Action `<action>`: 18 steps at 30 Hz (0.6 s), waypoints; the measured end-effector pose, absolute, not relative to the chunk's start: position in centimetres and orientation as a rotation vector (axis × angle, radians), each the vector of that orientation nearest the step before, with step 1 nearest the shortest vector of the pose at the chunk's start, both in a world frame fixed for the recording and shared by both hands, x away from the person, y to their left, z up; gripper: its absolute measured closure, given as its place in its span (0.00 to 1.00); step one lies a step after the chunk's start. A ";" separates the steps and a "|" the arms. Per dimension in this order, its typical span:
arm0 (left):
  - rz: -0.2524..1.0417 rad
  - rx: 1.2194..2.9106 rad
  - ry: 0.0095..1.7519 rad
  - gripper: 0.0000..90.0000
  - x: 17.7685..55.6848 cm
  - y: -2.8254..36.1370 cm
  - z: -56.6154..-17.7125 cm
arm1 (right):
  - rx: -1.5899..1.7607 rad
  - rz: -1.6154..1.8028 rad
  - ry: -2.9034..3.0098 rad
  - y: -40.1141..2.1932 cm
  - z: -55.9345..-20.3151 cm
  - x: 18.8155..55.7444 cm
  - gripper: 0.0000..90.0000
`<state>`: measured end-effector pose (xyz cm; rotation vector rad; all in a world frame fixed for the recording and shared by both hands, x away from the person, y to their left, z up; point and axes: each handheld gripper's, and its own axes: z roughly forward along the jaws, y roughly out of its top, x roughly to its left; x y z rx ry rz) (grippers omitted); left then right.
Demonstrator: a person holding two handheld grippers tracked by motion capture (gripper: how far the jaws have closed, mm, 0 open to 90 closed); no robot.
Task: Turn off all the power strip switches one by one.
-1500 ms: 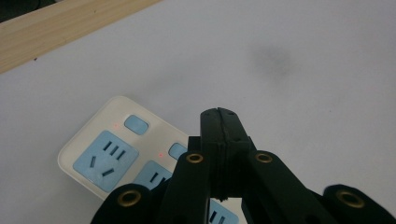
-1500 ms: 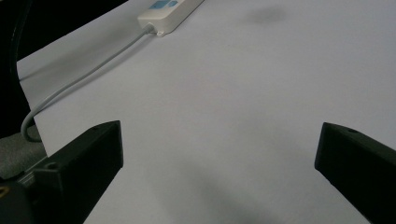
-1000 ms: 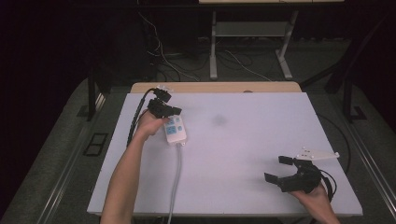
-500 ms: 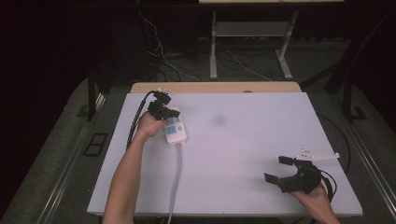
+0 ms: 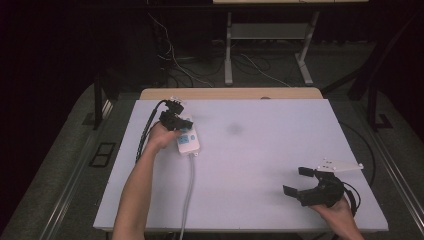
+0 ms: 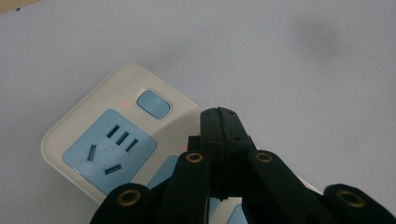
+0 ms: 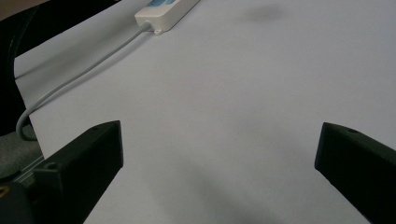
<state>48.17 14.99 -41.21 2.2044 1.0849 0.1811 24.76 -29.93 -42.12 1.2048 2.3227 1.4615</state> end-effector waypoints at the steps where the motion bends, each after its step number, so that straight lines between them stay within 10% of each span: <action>1: 0.177 2.196 1.090 0.99 48.2 15.0 -41.3 | 1.204 1.462 2.322 -29.9 -42.1 24.8 0.01; 18: 0.172 2.167 1.108 1.00 48.0 15.2 -41.4 | 1.203 1.462 2.318 -29.9 -42.0 24.7 0.01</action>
